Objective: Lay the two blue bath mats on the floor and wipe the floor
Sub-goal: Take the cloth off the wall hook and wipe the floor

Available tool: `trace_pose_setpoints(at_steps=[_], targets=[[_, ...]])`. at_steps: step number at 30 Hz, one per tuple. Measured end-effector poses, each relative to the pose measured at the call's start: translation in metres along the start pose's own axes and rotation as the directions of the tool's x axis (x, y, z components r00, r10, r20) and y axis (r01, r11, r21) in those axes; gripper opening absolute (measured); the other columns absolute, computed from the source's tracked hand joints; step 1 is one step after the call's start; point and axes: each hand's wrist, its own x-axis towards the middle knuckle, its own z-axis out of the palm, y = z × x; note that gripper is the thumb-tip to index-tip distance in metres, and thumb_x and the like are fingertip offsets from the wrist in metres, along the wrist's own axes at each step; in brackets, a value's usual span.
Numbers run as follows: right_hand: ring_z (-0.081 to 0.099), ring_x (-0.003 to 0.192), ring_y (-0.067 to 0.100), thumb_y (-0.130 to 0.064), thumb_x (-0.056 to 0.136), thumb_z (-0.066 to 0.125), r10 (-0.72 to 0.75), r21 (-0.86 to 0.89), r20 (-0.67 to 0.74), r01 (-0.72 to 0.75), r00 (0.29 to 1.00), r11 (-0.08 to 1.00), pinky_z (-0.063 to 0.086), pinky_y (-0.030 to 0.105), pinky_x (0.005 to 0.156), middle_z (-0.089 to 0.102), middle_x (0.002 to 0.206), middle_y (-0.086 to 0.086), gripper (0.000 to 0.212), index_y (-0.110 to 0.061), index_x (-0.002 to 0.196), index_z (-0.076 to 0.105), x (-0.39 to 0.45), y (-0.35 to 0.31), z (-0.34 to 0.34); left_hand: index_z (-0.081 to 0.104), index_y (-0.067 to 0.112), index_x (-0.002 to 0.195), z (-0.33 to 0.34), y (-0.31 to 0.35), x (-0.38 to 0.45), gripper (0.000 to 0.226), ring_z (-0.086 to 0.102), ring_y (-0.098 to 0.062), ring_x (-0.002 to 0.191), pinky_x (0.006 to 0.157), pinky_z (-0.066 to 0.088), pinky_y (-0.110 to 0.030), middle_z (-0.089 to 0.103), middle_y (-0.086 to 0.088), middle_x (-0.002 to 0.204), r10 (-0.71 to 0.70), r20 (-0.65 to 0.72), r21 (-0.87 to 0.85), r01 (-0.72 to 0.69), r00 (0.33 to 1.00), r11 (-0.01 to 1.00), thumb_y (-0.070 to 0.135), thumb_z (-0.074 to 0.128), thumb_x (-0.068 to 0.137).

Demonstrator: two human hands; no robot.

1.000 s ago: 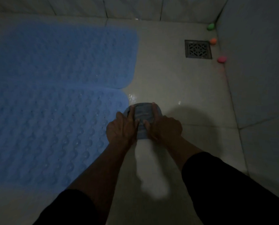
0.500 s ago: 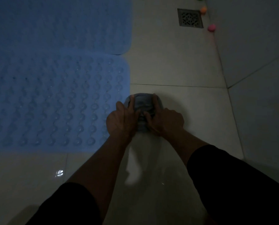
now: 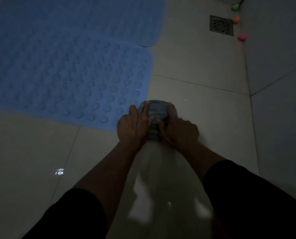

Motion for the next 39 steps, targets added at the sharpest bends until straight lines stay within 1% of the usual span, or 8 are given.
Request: trace_pose_setpoints(at_steps=[8,14,16,19,21,26,29,39], targets=[[0.066,0.087,0.032,-0.065,0.095,0.021,-0.085,0.012,0.058,0.085,0.995,0.996,0.036,0.036,0.068,0.065,0.119,0.015,0.078,-0.03,0.153,-0.018,-0.059,0.004,0.019,0.003,0.033,0.158,0.003,0.0,-0.073,0.064,0.064,-0.028,0.085,0.063,0.035,-0.034,0.043,-0.014,0.13,-0.092,0.077,-0.032,0.095,0.993,0.995,0.058,0.021,0.102],[0.068,0.087,0.031,-0.066,0.094,0.027,-0.221,-0.085,-0.008,0.22,0.975,0.972,0.037,0.034,0.066,0.069,0.109,0.014,0.078,-0.031,0.156,-0.005,-0.076,-0.001,0.02,-0.001,0.032,0.159,0.004,0.0,-0.11,0.066,0.064,-0.028,0.094,0.067,0.036,-0.035,0.046,-0.012,0.129,-0.239,0.145,-0.115,0.256,0.96,0.96,0.057,0.021,0.102],[0.069,0.077,0.03,-0.064,0.093,0.032,-0.285,-0.103,-0.094,0.276,0.954,0.956,0.042,0.032,0.062,0.072,0.095,0.014,0.074,-0.032,0.156,0.01,-0.08,-0.004,0.023,-0.004,0.032,0.159,0.005,-0.002,-0.124,0.067,0.063,-0.029,0.097,0.073,0.043,-0.037,0.044,-0.012,0.131,-0.304,0.178,-0.178,0.335,0.936,0.925,0.058,0.02,0.101],[0.054,0.038,0.026,-0.061,0.082,0.041,-0.439,-0.169,-0.248,0.407,0.864,0.897,0.037,0.024,0.042,0.06,0.052,0.009,0.067,-0.025,0.135,0.059,-0.079,-0.014,0.033,-0.01,0.028,0.158,0.01,-0.006,-0.143,0.07,0.063,-0.03,0.1,0.081,0.048,-0.038,0.041,-0.012,0.135,-0.415,0.209,-0.221,0.456,0.886,0.862,0.056,0.021,0.102],[0.048,0.033,0.024,-0.063,0.08,0.045,-0.538,-0.199,-0.291,0.501,0.791,0.843,0.031,0.022,0.04,0.054,0.048,0.006,0.065,-0.024,0.127,0.066,-0.07,-0.021,0.039,-0.011,0.027,0.157,0.01,-0.008,-0.152,0.071,0.063,-0.031,0.1,0.083,0.049,-0.039,0.04,-0.013,0.136,-0.473,0.211,-0.242,0.515,0.855,0.823,0.055,0.023,0.102],[0.047,0.036,0.021,-0.067,0.08,0.052,-0.675,-0.267,-0.331,0.62,0.66,0.738,0.028,0.023,0.041,0.056,0.054,0.004,0.063,-0.029,0.128,0.065,-0.051,-0.04,0.038,-0.006,0.025,0.159,0.001,-0.017,-0.151,0.069,0.062,-0.035,0.106,0.087,0.047,-0.042,0.036,-0.014,0.143,-0.583,0.24,-0.324,0.63,0.776,0.706,0.056,0.02,0.102],[0.05,0.036,0.025,-0.066,0.085,0.039,-0.727,-0.267,-0.289,0.676,0.623,0.686,0.032,0.023,0.042,0.06,0.06,0.009,0.064,-0.028,0.133,0.061,-0.04,-0.051,0.042,-0.008,0.024,0.158,0.0,-0.023,-0.148,0.071,0.062,-0.033,0.105,0.086,0.047,-0.041,0.037,-0.013,0.142,-0.595,0.249,-0.339,0.644,0.764,0.686,0.057,0.02,0.102],[0.052,0.036,0.026,-0.068,0.086,0.03,-0.82,-0.298,-0.165,0.765,0.547,0.571,0.029,0.022,0.043,0.064,0.067,0.011,0.068,-0.031,0.136,0.058,-0.024,-0.116,0.037,-0.005,0.026,0.158,0.007,-0.081,-0.15,0.068,0.065,-0.028,0.092,0.065,0.037,-0.034,0.049,-0.015,0.134,-0.652,0.186,-0.285,0.675,0.735,0.68,0.058,0.016,0.102]])
